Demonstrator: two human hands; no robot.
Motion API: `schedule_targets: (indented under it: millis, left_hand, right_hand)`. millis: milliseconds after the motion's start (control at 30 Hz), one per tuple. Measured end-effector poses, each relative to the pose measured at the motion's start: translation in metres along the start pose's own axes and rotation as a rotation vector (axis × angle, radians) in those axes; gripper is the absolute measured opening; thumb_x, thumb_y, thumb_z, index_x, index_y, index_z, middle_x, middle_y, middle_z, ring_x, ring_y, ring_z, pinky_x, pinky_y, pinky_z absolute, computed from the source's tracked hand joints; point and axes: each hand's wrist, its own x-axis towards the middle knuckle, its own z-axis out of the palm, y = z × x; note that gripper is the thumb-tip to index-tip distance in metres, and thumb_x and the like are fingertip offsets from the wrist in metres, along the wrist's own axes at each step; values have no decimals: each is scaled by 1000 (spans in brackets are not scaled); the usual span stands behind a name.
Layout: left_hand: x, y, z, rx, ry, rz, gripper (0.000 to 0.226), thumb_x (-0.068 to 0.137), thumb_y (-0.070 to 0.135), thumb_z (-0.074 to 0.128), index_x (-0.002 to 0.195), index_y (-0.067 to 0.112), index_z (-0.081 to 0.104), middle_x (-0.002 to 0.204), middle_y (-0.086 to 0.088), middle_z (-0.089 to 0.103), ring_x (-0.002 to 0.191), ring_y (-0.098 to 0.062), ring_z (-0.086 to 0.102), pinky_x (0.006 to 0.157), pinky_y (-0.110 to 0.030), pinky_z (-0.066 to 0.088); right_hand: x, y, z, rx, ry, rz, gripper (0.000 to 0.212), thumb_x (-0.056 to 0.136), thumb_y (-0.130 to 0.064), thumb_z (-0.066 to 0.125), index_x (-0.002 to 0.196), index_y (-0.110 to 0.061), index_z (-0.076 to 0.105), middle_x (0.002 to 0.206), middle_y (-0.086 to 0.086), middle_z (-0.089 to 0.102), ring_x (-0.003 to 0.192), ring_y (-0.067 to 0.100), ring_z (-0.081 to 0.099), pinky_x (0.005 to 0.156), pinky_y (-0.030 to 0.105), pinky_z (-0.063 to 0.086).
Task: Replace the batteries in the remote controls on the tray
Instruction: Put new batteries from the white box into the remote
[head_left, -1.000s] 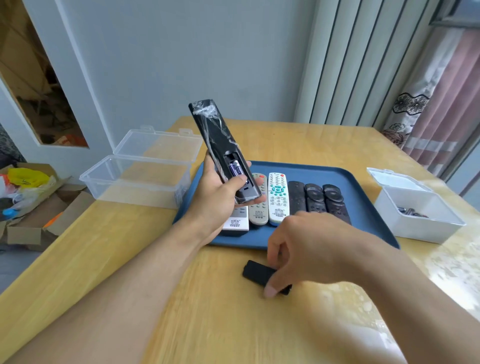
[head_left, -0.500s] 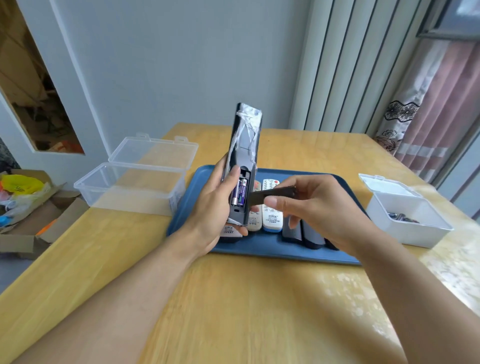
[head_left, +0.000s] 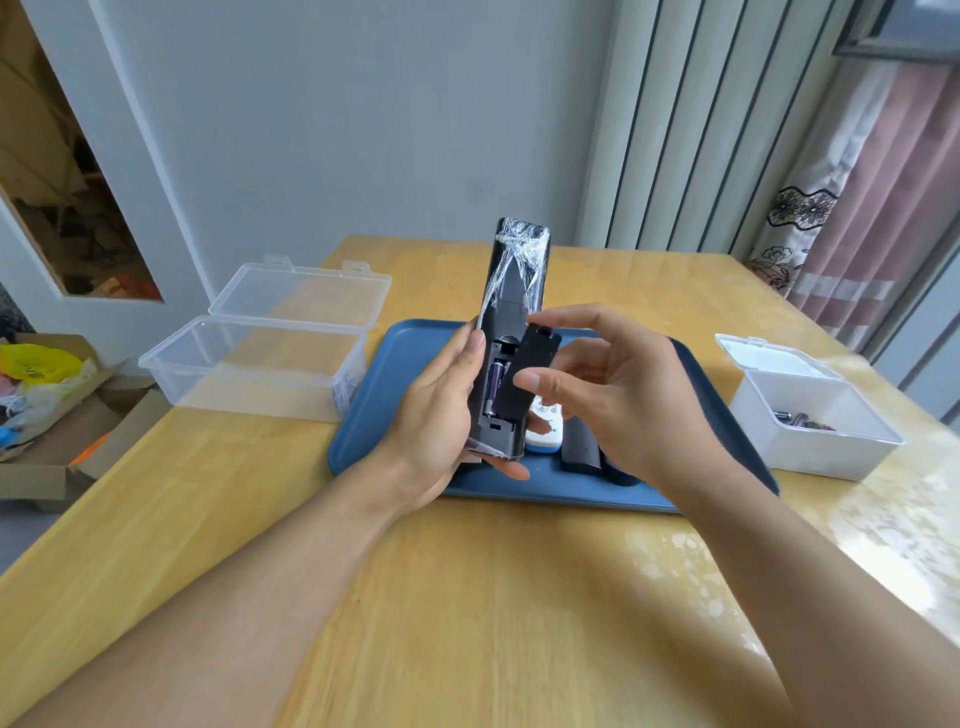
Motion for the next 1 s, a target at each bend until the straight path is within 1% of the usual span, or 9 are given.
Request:
schedule_targets:
  millis: [167, 233, 333, 467, 600, 700, 767, 900, 1000]
  left_hand:
    - [0, -1, 0, -10, -50, -23, 43, 108, 42, 35, 149, 33, 42, 109, -5, 75, 83, -33, 75, 50, -42, 58]
    - [-2, 0, 0, -14, -67, -18, 42, 109, 41, 33, 149, 32, 42, 109, 0, 76, 82, -32, 76, 51, -44, 59]
    - [-2, 0, 0, -21, -76, -15, 41, 109, 40, 32, 148, 35, 43, 112, -1, 76, 83, -33, 75, 51, -44, 59]
    - [-1, -1, 0, -14, -69, -6, 40, 109, 41, 34, 148, 41, 43, 118, -5, 73, 86, -36, 75, 52, -45, 59]
    - [-1, -1, 0, 15, -118, 58, 40, 109, 38, 34, 147, 49, 42, 116, -5, 71, 86, -33, 73, 56, -48, 60]
    - [-3, 0, 1, 55, -139, 132, 42, 109, 37, 35, 147, 54, 39, 109, -9, 69, 82, -31, 70, 53, -48, 60]
    - [-3, 0, 1, 67, -147, 151, 44, 108, 36, 36, 149, 54, 36, 109, -13, 67, 82, -31, 69, 52, -49, 60]
    - [-3, 0, 0, 88, -149, 150, 47, 106, 38, 38, 151, 54, 34, 109, -17, 65, 81, -30, 68, 49, -45, 58]
    - [-2, 3, 0, 98, -136, 146, 44, 109, 39, 32, 149, 57, 33, 116, -5, 68, 83, -26, 70, 50, -41, 58]
  right_hand:
    - [-1, 2, 3, -58, -23, -61, 38, 75, -20, 84, 107, -36, 70, 76, 5, 67, 52, 6, 55, 59, 15, 44]
    - [0, 3, 3, -91, -7, -87, 41, 74, -17, 85, 106, -38, 70, 80, 7, 62, 52, 3, 53, 59, 12, 44]
    - [1, 6, 4, -129, -1, -89, 42, 73, -18, 87, 105, -39, 72, 78, 1, 54, 57, 6, 49, 61, 12, 44]
    - [2, 5, 4, -107, 42, -22, 42, 67, -17, 91, 99, -20, 64, 69, 1, 47, 48, 2, 46, 51, 9, 38]
    - [4, 7, 1, -118, 75, 63, 54, 60, -29, 94, 84, -12, 48, 64, -1, 41, 56, 11, 35, 53, 24, 32]
    - [1, 5, -1, 110, 12, 216, 55, 61, -26, 93, 83, -12, 45, 54, -4, 43, 52, 12, 38, 56, 33, 28]
    - [0, 4, -3, 171, -17, 297, 54, 61, -25, 92, 85, -14, 45, 50, -8, 45, 50, 12, 40, 55, 32, 26]
    - [-2, 2, 2, 230, 13, 332, 52, 66, -15, 91, 85, -13, 42, 54, -8, 43, 41, 1, 46, 44, 14, 31]
    - [-3, 4, 9, 106, 118, 197, 49, 66, -23, 92, 77, -14, 45, 56, -10, 38, 42, 5, 38, 43, 21, 31]
